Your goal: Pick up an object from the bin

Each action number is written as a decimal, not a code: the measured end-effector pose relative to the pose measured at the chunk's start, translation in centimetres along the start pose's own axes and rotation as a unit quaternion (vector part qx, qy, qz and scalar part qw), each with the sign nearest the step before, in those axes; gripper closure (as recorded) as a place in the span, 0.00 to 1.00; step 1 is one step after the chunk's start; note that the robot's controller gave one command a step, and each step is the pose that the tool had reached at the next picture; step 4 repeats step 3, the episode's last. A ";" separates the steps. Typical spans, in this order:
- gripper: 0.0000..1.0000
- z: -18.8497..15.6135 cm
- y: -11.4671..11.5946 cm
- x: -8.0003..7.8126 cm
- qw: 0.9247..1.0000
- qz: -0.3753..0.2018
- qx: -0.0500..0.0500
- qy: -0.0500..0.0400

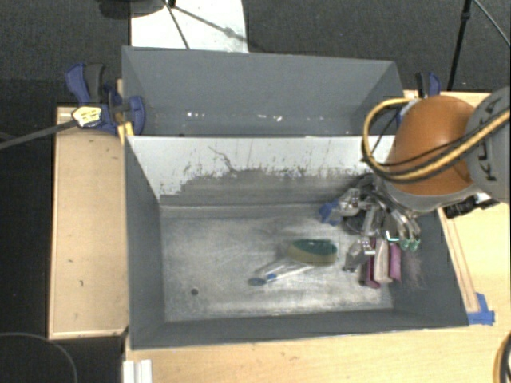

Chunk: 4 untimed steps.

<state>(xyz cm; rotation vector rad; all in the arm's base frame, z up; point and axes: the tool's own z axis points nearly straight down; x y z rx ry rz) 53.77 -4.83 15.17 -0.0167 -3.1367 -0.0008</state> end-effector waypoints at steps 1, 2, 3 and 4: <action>0.00 7.9 4.9 -0.9 0.995 -0.103 0.000 -0.006; 1.00 7.5 4.8 -1.1 0.995 -0.103 0.001 -0.009; 1.00 -6.7 4.5 -2.2 0.993 -0.122 0.001 -0.008; 1.00 -6.7 4.5 -2.2 0.993 -0.122 0.001 -0.008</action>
Offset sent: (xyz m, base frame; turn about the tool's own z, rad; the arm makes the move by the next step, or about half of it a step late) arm 0.0066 0.0482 -0.0813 -0.2067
